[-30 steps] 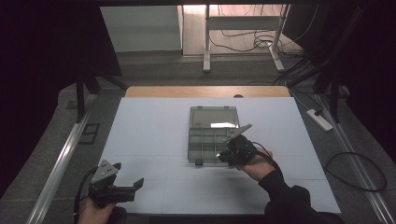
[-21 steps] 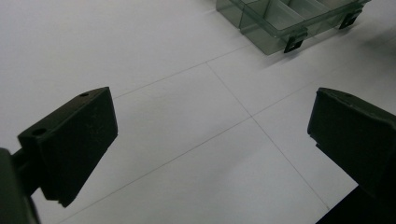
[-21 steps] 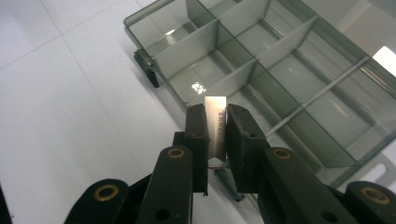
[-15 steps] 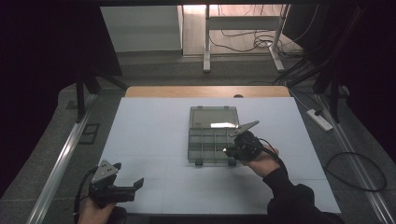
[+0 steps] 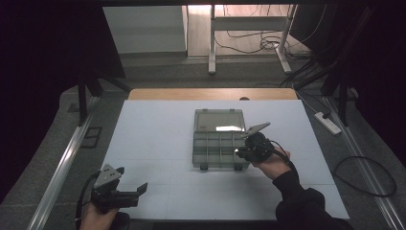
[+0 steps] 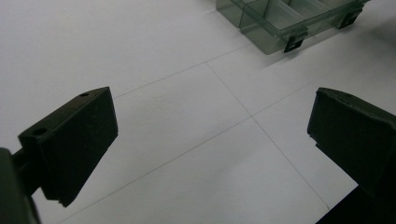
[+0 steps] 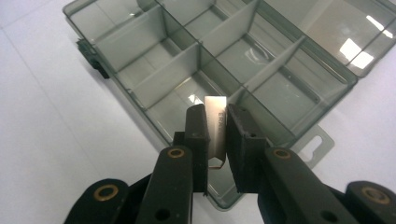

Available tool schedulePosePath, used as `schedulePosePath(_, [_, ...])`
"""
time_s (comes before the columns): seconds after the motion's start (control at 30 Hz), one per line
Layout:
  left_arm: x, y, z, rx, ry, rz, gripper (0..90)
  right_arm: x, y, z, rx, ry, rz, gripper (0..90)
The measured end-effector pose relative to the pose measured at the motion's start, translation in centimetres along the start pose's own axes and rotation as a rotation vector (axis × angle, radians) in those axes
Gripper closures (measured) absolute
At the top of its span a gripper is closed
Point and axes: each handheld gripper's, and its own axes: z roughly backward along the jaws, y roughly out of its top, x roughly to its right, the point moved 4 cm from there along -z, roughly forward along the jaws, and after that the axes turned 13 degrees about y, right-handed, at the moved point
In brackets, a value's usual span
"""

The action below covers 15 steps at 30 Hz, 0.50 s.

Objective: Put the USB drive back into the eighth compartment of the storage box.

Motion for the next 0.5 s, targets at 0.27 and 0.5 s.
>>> schedulePosePath(0.27, [-0.01,0.0,-0.01,-0.001,0.0,0.001,1.8,0.54,-0.44,-0.36,-0.013,-0.008,-0.008,78.9])
schedulePosePath(0.5, [0.01,0.0,-0.03,-0.003,0.003,-0.001,1.9,0.81,-0.79,-0.87,-0.036,-0.026,-0.004,78.7])
